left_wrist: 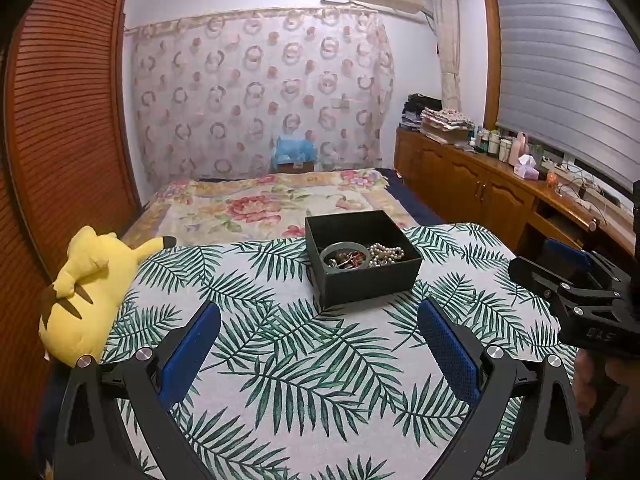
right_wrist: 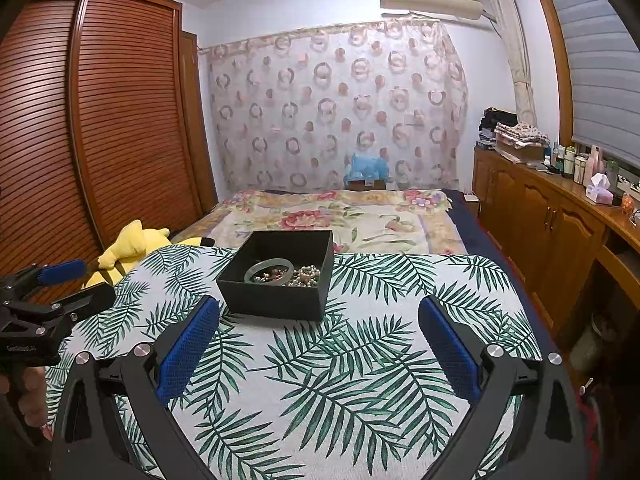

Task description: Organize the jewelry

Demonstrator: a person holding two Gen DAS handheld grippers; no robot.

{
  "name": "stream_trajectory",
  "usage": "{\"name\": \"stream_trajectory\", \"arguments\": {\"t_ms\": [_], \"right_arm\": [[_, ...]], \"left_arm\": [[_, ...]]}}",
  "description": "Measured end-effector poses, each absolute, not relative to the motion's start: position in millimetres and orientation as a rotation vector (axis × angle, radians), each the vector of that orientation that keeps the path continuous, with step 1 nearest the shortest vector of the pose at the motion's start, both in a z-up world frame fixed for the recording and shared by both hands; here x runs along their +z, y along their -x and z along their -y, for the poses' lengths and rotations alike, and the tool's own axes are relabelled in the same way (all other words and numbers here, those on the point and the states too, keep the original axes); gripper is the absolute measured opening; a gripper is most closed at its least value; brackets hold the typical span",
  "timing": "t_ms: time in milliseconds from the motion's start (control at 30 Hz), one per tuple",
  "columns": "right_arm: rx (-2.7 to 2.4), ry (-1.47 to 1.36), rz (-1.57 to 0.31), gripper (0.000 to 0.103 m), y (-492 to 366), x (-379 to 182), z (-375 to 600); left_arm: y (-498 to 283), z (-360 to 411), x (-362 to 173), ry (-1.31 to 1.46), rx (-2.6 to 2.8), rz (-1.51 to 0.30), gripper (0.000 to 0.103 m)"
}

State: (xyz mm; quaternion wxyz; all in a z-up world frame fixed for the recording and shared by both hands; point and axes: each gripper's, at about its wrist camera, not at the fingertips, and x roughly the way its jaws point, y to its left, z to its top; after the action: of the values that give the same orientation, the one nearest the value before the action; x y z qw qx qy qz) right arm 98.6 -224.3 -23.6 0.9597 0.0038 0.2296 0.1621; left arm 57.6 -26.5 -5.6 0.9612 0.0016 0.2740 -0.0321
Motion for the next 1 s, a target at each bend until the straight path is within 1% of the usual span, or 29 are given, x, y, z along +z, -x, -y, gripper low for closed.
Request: {"name": "stream_trajectory", "arguments": {"t_ms": [1000], "right_arm": [[0.328,-0.007,-0.463,0.1,-98.7,-25.9,224.1]], "left_arm": [[-56.1,30.1,-5.1,-0.006,-0.065,-0.553,0.095]]}}
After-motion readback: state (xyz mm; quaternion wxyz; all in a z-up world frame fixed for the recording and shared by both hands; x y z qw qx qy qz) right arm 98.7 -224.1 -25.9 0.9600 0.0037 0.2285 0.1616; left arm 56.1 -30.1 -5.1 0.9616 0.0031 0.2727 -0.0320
